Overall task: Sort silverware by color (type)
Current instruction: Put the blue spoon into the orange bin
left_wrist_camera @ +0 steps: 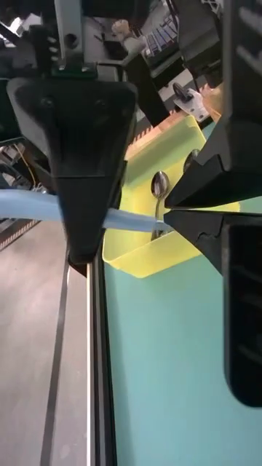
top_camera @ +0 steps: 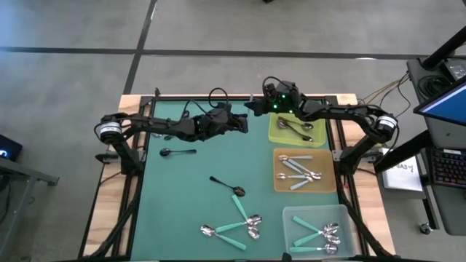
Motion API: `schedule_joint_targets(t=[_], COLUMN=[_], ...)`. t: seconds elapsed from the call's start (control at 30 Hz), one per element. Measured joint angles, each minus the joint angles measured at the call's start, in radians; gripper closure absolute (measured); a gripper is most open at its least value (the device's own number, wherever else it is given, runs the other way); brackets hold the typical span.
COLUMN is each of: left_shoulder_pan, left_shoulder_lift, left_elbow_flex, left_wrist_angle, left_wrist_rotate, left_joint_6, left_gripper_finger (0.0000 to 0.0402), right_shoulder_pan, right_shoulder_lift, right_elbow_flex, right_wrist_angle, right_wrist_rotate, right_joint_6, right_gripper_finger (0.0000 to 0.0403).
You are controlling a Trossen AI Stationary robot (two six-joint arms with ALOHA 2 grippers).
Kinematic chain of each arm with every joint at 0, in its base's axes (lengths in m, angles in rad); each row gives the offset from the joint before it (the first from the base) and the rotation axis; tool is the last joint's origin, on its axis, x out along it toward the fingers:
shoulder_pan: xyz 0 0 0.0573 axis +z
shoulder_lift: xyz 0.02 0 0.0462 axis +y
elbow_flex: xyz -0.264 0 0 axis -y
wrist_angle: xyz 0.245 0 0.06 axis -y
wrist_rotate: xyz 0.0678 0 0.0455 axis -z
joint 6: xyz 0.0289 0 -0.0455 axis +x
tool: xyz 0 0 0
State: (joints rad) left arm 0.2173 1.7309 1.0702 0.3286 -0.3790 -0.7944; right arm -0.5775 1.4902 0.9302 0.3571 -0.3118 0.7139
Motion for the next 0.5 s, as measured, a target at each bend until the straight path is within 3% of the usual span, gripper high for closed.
schedule_joint_targets(t=[0.1,0.27,0.37,0.5], left_shoulder_pan=[0.0,0.003,0.003,0.003], left_shoulder_lift=[0.0,-0.007,-0.011,-0.011], left_elbow_flex=[0.0,0.0,0.0,0.0], left_wrist_angle=[0.002,0.0,-0.001,-0.021], left_wrist_rotate=[0.01,0.122,0.169,0.214], left_joint_6=[0.011,0.034,0.053,0.071], left_gripper_finger=[0.04,0.0401,0.0401,0.0401], right_shoulder_pan=[-0.001,-0.027,-0.045,-0.05], right_shoulder_lift=[0.0,-0.011,-0.036,-0.1], right_elbow_flex=[0.0,0.0,0.0,0.0], right_wrist_angle=[-0.023,-0.082,-0.164,-0.324], right_wrist_rotate=[-0.002,-0.035,-0.119,-0.305], right_joint_6=[-0.014,-0.031,-0.032,-0.08], right_gripper_finger=[0.0368,0.0368,0.0368,0.0368])
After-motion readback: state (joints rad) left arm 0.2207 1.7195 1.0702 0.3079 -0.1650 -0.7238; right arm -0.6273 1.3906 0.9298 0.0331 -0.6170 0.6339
